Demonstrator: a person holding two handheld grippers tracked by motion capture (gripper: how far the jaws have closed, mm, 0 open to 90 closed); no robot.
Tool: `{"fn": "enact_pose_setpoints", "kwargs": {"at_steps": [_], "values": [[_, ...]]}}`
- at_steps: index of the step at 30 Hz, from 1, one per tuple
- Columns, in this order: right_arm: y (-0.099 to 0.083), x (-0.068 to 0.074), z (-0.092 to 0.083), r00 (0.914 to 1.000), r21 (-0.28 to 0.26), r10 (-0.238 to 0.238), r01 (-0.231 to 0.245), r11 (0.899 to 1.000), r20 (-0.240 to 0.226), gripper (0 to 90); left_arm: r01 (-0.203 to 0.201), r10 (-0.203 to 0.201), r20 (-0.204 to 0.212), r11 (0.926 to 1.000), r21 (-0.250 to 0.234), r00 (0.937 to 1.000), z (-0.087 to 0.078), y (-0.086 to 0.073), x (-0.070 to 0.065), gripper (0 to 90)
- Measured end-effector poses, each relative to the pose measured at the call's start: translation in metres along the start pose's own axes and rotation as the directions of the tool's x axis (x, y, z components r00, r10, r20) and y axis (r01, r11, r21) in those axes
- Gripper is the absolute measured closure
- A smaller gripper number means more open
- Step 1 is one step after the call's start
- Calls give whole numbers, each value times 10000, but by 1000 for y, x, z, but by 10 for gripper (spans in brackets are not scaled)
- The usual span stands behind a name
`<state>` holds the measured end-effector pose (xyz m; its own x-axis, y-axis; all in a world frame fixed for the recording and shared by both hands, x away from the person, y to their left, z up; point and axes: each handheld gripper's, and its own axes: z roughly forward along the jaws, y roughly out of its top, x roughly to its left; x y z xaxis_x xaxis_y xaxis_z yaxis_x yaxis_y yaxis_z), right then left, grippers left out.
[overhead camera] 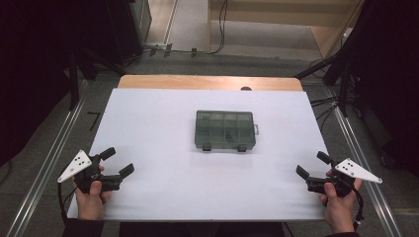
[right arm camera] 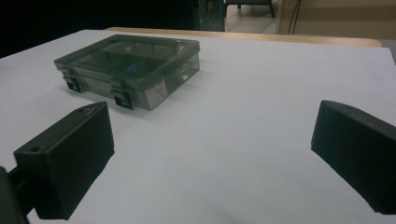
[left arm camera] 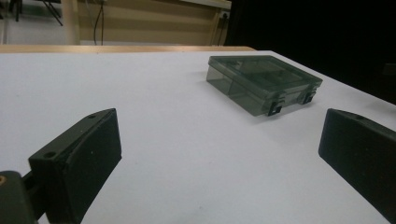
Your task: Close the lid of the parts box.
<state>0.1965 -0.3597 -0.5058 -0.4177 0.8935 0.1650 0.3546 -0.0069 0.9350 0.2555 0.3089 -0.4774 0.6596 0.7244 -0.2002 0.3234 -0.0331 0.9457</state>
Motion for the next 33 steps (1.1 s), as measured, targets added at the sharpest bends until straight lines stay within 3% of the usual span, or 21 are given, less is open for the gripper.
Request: {"fn": "enact_pose_setpoints", "kwargs": {"at_steps": [19,30,33], "values": [[-8,-14,-12,9993,-15,231,-231,9997,310,0,97,-95,-329,9999,52,9994,-16,-7,16,0],[-12,-16,-12,9990,-32,331,-331,9994,298,0,308,-307,-374,9995,11,9988,-15,-9,20,0],[-14,-17,-8,9992,-4,310,-310,9995,241,0,540,-542,-471,9985,-54,9974,-14,-10,22,0]]}}
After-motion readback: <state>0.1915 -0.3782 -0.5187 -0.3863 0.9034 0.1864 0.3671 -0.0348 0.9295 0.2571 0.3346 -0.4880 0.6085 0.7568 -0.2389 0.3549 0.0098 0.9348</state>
